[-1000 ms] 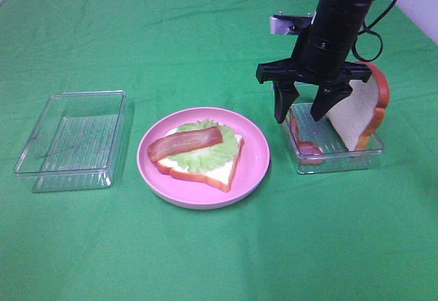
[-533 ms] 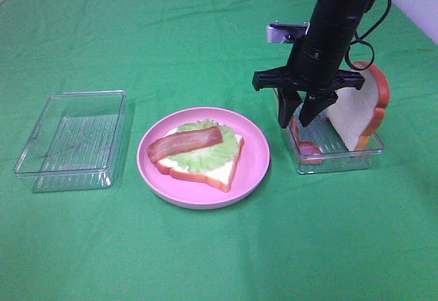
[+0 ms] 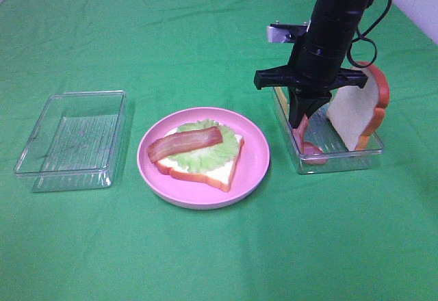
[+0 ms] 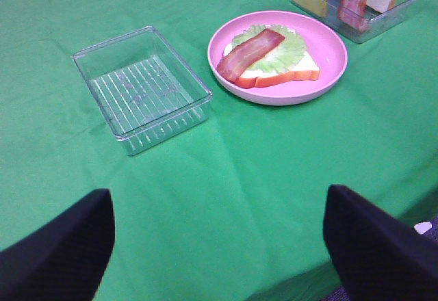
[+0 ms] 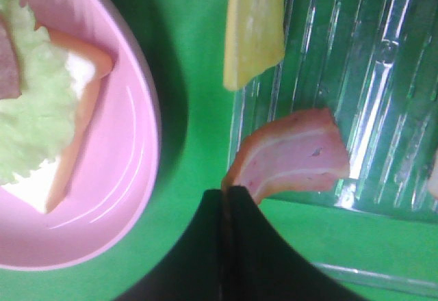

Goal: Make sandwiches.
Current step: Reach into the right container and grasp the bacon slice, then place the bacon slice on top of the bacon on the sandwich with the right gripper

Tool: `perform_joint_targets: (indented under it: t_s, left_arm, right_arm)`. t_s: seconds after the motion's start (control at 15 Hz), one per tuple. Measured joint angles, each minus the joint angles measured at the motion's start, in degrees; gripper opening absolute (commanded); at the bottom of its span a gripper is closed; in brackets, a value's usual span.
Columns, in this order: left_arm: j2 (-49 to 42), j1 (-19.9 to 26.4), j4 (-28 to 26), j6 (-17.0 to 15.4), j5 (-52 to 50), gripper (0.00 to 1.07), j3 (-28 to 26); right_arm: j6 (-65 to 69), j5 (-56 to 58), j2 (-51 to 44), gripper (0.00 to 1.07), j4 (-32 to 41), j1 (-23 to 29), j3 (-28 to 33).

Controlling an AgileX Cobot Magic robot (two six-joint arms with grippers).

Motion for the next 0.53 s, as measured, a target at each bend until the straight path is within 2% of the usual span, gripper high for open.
perform_joint_targets:
  t_s: [0.13, 0.33, 0.47, 0.53]
  left_arm:
    - [0.0, 0.0, 0.0, 0.0, 0.0, 0.79, 0.0]
    - [0.0, 0.0, 0.0, 0.0, 0.0, 0.79, 0.0]
    - [0.0, 0.0, 0.0, 0.0, 0.0, 0.79, 0.0]
    - [0.0, 0.0, 0.0, 0.0, 0.0, 0.79, 0.0]
  right_arm:
    - [0.0, 1.5, -1.2, 0.00, -0.1, 0.0, -0.7]
    - [-0.2, 5.7, -9.2, 0.00, 0.3, 0.0, -1.7]
    - [-1.1, 6.3, -13.5, 0.00, 4.0, 0.0, -1.7]
    - [-2.9, 6.4, -15.2, 0.00, 8.1, 0.0, -1.7]
